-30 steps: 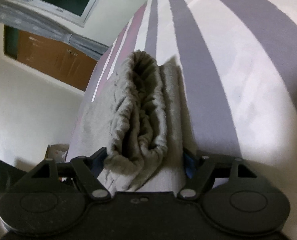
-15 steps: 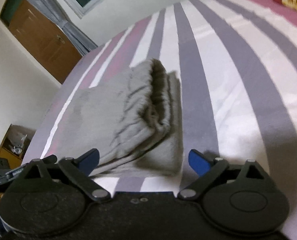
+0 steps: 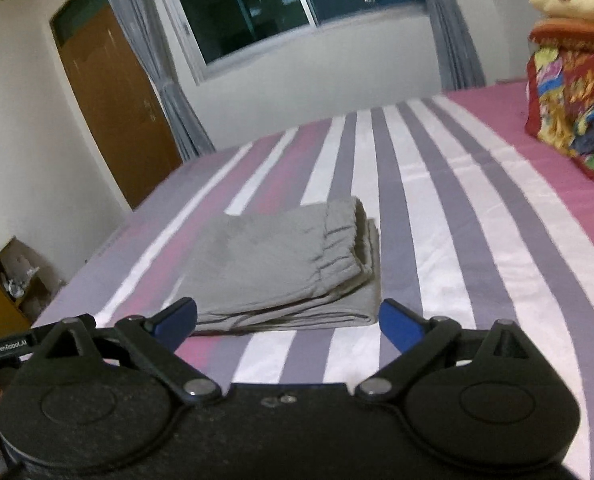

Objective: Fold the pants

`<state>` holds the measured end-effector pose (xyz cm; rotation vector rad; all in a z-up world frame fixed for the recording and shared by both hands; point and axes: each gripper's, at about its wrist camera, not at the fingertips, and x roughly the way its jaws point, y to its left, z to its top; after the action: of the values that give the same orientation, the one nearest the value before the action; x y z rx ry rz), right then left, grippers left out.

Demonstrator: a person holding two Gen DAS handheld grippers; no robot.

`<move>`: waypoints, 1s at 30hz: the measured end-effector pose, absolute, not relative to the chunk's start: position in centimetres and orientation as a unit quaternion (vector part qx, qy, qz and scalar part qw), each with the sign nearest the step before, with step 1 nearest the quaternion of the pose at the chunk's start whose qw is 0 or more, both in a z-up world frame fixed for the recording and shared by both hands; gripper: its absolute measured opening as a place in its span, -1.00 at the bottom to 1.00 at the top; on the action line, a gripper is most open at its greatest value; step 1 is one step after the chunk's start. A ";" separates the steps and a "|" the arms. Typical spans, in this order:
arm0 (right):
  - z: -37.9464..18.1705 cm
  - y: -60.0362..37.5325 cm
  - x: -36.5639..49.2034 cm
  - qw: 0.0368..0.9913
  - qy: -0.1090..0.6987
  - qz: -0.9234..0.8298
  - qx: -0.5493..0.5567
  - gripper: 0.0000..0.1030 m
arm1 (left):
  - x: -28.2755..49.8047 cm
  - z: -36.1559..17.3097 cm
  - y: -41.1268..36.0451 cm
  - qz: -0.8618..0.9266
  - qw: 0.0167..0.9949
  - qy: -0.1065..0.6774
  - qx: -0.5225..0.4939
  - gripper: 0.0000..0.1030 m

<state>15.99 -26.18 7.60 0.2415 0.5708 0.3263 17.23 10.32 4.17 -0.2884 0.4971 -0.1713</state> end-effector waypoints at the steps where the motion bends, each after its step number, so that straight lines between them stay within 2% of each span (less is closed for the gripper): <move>1: 7.9 -26.2 15.1 0.942 0.272 0.157 0.115 0.88 | 16.2 4.8 10.3 -0.084 0.956 0.240 -0.145 0.59; 18: 14.5 -27.6 2.5 0.971 0.197 0.118 0.070 0.89 | 2.2 12.9 9.1 -0.065 0.976 0.175 -0.111 0.64; 30: 15.0 -24.6 -2.9 0.973 0.186 0.133 0.029 0.89 | -4.3 13.7 7.4 -0.066 0.979 0.169 -0.091 0.69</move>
<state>-2.92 -24.62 14.96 0.0583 0.3763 0.2676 -4.34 7.39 13.70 -0.1824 0.3413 -0.1338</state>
